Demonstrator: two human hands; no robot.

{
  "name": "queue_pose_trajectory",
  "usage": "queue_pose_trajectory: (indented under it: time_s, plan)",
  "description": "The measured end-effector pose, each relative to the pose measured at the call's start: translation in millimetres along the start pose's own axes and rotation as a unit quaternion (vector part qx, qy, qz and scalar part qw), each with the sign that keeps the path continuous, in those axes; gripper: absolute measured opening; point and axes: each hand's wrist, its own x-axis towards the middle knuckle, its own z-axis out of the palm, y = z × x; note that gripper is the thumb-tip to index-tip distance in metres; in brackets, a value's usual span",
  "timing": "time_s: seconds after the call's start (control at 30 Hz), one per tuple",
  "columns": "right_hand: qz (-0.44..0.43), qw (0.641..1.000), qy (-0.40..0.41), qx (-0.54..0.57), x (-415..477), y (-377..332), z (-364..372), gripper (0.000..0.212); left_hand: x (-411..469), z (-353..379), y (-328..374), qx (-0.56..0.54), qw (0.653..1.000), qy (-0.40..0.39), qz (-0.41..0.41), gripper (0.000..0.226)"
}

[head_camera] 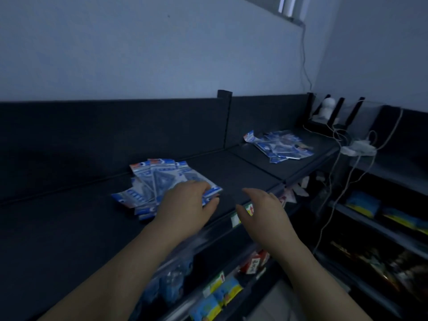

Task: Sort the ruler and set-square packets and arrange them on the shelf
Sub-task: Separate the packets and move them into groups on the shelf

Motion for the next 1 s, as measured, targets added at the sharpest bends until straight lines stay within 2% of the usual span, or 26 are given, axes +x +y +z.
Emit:
queue_pose_trajectory:
  time_s: [0.33,0.63,0.83,1.0]
  plan:
    - [0.042,0.998,0.043,0.007,118.0,90.9,0.7,0.048,148.4,55.0,14.1,0.024,0.999,-0.017,0.045,0.044]
    - [0.111,0.992,0.050,0.001,210.3,166.6,-6.7,0.045,267.9,108.0,29.6,-0.012,0.997,-0.056,0.054,0.039]
    - [0.138,0.990,0.018,0.002,269.6,227.8,3.4,0.043,325.4,158.2,41.4,-0.026,0.995,-0.091,0.031,0.040]
    - [0.131,0.991,-0.003,0.012,325.9,285.2,12.9,0.041,374.8,197.2,54.1,-0.051,0.995,-0.088,-0.018,0.041]
